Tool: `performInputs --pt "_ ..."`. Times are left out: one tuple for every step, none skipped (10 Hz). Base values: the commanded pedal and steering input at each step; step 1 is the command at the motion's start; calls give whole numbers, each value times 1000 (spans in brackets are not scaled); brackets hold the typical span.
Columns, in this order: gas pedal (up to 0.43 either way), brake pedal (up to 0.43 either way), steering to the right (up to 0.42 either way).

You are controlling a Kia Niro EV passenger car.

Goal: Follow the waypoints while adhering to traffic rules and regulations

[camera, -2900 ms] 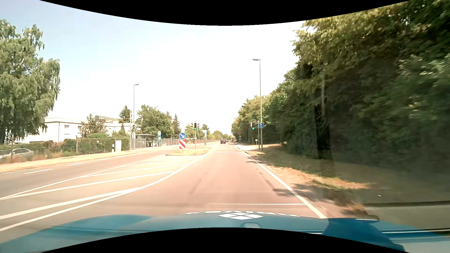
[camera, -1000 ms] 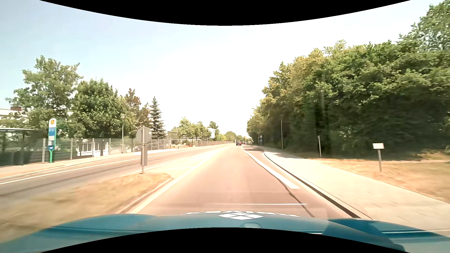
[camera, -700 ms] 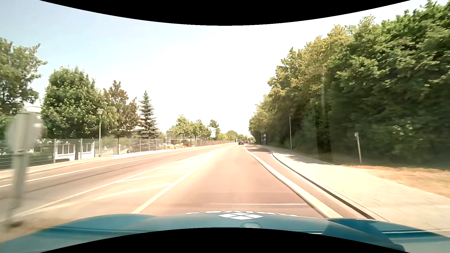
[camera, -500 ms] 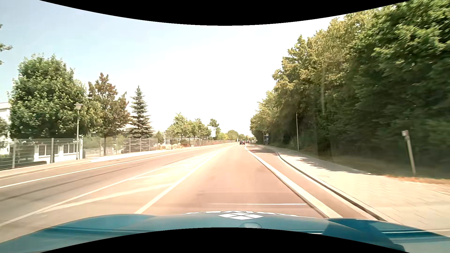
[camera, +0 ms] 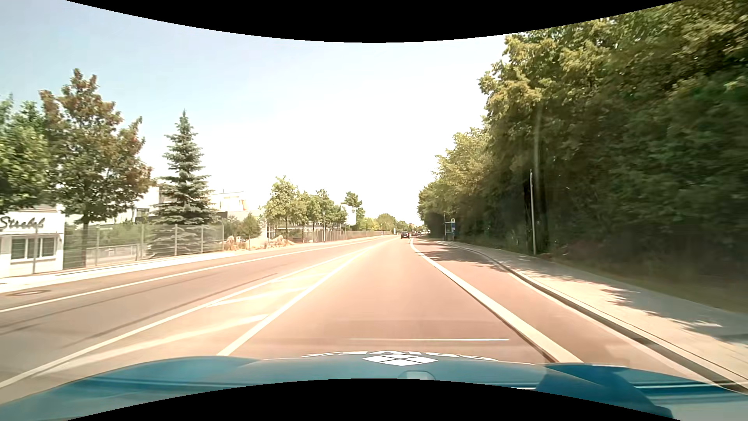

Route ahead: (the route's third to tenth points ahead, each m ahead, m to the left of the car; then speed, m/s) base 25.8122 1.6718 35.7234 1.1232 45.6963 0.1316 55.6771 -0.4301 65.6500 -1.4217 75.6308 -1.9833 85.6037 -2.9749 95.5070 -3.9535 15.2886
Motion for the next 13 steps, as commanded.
performInputs --pt "189 0 -1" --pt "189 0 -1" --pt "189 0 0" --pt "189 0 2" --pt "189 0 3" --pt "189 0 3" --pt "197 0 3" --pt "209 0 3" --pt "209 0 5" --pt "209 0 8" --pt "209 0 9" --pt "209 0 10" --pt "209 0 10"
